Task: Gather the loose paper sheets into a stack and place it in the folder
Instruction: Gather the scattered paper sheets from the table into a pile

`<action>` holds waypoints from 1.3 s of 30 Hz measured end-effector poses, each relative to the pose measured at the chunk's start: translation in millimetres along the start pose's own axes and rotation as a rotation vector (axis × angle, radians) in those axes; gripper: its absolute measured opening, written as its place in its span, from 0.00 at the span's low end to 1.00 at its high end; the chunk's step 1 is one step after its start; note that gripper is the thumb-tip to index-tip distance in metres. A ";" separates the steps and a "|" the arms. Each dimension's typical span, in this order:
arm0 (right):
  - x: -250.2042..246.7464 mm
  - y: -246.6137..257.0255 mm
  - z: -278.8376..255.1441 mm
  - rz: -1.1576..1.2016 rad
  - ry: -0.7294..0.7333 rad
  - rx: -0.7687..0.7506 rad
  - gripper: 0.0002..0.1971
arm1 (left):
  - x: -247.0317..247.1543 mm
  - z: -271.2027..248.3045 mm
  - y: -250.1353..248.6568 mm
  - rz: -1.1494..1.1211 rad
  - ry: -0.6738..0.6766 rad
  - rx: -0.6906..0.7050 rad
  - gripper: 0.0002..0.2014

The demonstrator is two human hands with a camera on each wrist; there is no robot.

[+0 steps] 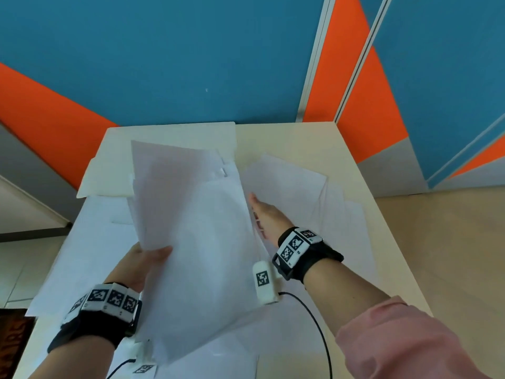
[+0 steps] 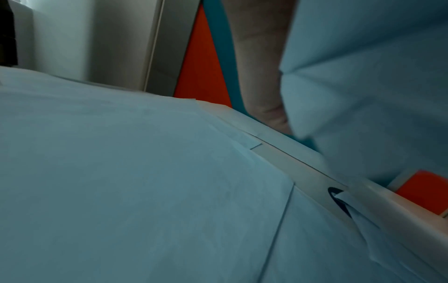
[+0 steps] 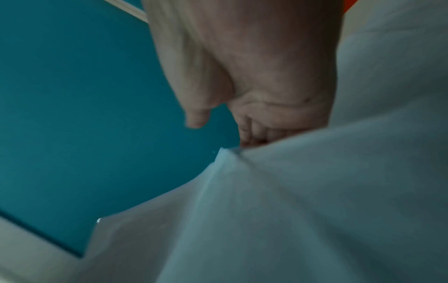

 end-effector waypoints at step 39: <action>-113.7 87.0 -89.3 0.176 -0.114 -0.466 0.38 | -35.2 1.1 -10.8 -0.018 -0.053 0.092 0.05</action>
Point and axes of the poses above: each hand's wrist, its own z-axis towards the middle knuckle, its own x-axis out of the palm, y = z × x, the point moved 2 cm from there along z, towards the middle knuckle, and after that the axes turned 6 degrees about z, right-handed, at the moved point
